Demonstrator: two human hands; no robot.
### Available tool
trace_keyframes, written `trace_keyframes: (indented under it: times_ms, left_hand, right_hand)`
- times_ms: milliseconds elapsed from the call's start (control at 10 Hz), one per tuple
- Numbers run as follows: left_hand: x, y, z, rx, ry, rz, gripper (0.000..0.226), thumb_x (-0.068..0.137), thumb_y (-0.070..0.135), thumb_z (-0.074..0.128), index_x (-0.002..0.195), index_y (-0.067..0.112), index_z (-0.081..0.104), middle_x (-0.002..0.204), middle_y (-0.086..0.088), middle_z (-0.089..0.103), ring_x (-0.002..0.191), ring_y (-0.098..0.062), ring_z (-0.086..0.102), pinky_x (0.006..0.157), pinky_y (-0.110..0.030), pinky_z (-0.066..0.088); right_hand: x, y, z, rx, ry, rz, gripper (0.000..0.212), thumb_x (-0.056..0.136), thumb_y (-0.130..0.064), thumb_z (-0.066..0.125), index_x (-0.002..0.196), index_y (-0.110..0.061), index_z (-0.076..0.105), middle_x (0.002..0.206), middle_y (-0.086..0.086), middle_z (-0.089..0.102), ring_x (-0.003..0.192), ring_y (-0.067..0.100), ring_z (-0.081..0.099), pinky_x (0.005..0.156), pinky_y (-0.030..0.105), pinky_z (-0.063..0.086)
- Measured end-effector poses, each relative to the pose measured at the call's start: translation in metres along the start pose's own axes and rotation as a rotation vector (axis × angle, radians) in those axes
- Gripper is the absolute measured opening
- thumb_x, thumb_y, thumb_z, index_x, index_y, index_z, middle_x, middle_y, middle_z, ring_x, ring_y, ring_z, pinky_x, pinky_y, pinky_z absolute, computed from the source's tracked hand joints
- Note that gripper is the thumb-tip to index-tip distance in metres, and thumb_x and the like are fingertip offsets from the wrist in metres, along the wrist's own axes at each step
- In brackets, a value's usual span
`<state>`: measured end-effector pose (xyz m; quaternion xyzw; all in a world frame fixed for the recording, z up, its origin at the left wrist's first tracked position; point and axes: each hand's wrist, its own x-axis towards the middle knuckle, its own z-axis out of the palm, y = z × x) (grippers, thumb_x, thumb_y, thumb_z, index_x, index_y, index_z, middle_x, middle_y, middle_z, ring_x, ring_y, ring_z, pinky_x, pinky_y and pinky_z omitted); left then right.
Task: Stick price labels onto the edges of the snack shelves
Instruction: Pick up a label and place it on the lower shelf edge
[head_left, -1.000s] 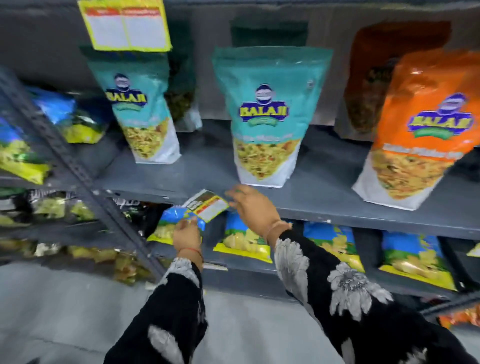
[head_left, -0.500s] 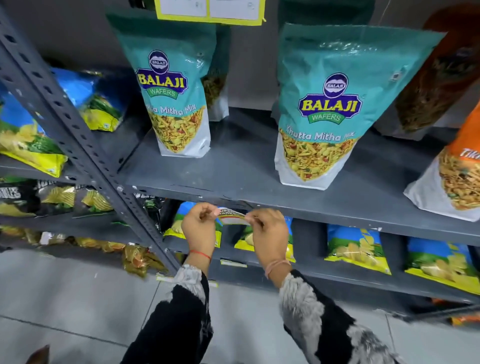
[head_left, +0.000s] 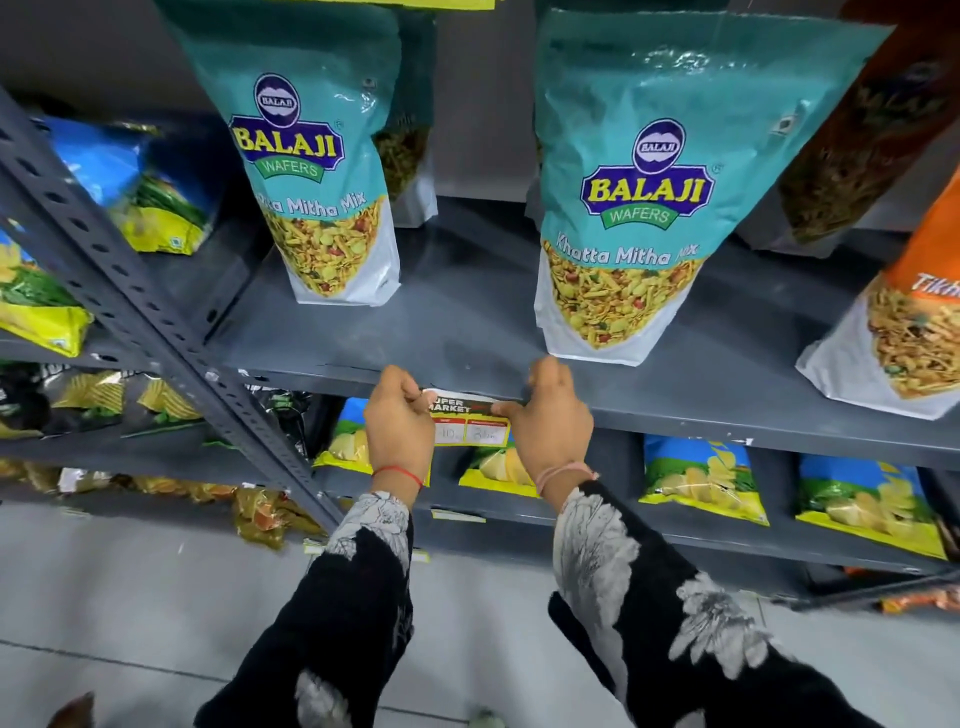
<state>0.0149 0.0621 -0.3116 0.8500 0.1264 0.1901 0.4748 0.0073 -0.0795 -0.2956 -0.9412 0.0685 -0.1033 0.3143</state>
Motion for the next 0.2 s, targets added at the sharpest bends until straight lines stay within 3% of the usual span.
trace_keyframes:
  times_ms: [100,200]
  left_hand:
    - [0.000,0.013,0.005,0.158,-0.060,0.044,0.012,0.075,-0.011,0.045,0.077,0.001,0.046,0.088,-0.026,0.049,0.085,-0.042,0.052,0.075,-0.048,0.044]
    - [-0.008,0.000,-0.007,0.294,-0.055,-0.172,0.023,0.079,0.000,0.055,0.097,-0.009,0.044,0.111,-0.034,0.045,0.098,-0.046,0.049,0.084,-0.048,0.041]
  right_hand:
    - [0.014,-0.004,-0.017,-0.175,-0.180,-0.091,0.037,0.079,-0.031,0.069,0.096,-0.006,0.048,0.104,0.016,0.059,0.086,0.040,0.060,0.063,0.038,0.042]
    - [0.012,-0.009,-0.028,-0.149,-0.213,-0.079,0.029,0.079,-0.021,0.068,0.094,-0.006,0.049,0.104,0.017,0.061,0.091,0.038,0.060,0.072,0.039,0.047]
